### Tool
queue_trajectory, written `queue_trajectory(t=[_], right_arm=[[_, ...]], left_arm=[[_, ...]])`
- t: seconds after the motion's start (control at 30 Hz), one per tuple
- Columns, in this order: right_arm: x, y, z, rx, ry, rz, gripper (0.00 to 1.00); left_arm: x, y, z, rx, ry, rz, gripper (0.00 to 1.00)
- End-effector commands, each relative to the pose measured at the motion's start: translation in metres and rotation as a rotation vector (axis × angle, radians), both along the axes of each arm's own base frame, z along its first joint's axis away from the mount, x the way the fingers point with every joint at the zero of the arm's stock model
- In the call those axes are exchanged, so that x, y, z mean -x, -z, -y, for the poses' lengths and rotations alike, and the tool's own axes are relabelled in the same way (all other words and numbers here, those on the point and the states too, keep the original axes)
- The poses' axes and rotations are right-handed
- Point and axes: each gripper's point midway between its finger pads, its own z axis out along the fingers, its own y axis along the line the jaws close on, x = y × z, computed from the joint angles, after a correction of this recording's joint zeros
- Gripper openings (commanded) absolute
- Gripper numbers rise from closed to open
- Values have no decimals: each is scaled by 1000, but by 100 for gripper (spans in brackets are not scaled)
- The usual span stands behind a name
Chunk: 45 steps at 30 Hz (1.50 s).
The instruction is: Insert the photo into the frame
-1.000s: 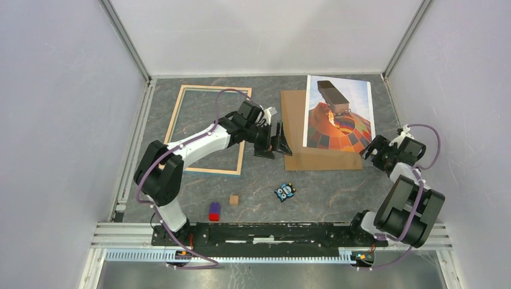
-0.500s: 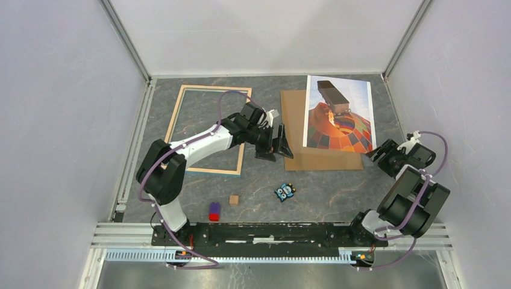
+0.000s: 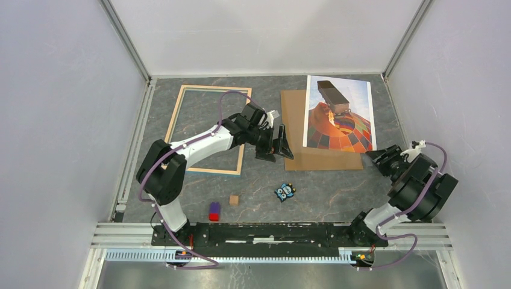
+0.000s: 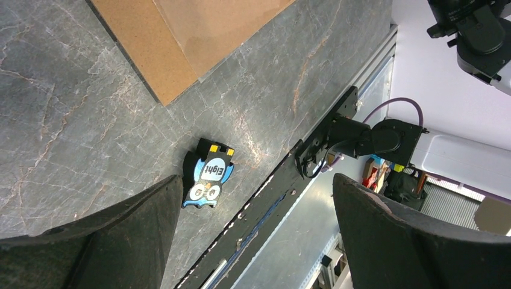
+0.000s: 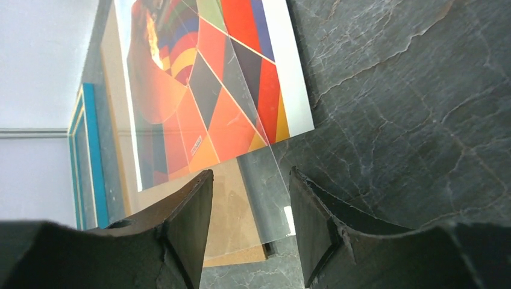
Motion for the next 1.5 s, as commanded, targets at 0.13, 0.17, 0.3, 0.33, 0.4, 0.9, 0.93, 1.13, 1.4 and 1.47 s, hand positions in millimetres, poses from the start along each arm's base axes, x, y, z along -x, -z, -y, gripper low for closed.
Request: queue_trajectory(t=[0.13, 0.17, 0.3, 0.33, 0.4, 0.9, 0.93, 1.13, 1.4, 1.47], right_arm=[[18, 23, -28, -140, -2, -28, 52], [19, 22, -30, -144, -5, -22, 51], [23, 18, -35, -127, -18, -18, 52], [24, 17, -36, -119, -22, -18, 52], [27, 17, -38, -109, -32, -25, 52], [40, 4, -49, -14, -86, -10, 52], [39, 3, -47, 1, -84, -10, 52], [37, -2, -51, 13, -108, 6, 52], [34, -8, -54, 9, -126, 31, 53], [34, -10, -57, 6, -132, 37, 53]], left_arm=[[1, -16, 5, 28, 22, 50, 99], [2, -15, 5, 26, 23, 49, 99], [4, -12, 6, 23, 29, 39, 99], [4, -12, 7, 24, 31, 37, 99], [5, -14, 7, 26, 34, 43, 99], [-15, 55, 0, -191, -54, 48, 96], [-16, 59, 1, -198, -58, 42, 96], [-20, 83, 14, -173, -97, -55, 96], [-30, 97, 26, -172, -158, -132, 94], [-29, 101, 25, -178, -166, -142, 93]])
